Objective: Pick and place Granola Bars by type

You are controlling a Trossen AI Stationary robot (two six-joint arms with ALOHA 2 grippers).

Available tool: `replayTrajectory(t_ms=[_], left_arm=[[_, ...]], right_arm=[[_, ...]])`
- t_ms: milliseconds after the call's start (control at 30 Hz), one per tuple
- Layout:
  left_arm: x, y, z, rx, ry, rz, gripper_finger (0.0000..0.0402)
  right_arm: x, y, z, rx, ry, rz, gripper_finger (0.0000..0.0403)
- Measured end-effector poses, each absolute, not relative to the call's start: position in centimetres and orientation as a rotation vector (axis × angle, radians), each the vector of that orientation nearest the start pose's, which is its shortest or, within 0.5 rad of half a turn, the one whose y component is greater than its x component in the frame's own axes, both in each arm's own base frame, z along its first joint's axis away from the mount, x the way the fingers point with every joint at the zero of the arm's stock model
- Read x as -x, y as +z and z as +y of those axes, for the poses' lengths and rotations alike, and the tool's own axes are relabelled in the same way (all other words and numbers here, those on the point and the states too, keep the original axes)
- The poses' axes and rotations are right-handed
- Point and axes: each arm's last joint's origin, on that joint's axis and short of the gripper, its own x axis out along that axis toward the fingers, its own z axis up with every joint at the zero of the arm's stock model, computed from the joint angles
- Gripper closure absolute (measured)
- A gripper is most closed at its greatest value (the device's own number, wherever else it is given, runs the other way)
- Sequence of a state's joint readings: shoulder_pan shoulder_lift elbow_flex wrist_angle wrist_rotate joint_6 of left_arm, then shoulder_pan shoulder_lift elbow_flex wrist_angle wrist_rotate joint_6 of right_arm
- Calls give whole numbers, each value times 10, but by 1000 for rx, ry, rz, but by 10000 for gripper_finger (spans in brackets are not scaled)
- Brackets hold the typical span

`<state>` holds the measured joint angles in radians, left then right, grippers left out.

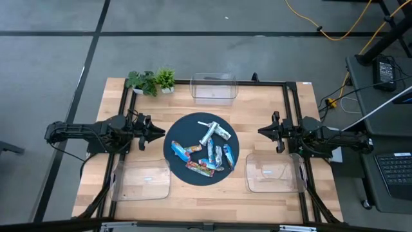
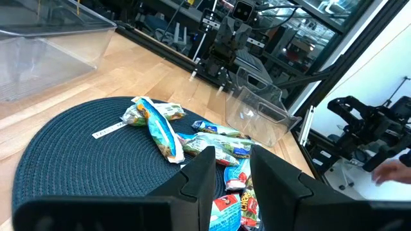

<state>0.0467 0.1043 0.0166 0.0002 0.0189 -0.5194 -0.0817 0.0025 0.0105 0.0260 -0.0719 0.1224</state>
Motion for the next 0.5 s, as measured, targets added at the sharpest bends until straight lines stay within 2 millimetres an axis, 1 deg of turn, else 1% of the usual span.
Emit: replayTrajectory(t_ms=[100,167,300,400,500], left_arm=[[-103,161,4,521,50,79,311],[-103,161,5,488,56,79,311],[-103,161,6,257,106,77,311],[-103,161,7,104,111,83,311],[-103,161,7,42,109,83,311]], right_arm=[[-97,169,-6,-120,-7,-34,370],[-97,169,-6,-120,-8,-35,370],[-97,169,-6,-120,-8,-35,370],[-97,169,-6,-120,-8,-34,370],[-97,169,-6,-120,-9,-34,370]])
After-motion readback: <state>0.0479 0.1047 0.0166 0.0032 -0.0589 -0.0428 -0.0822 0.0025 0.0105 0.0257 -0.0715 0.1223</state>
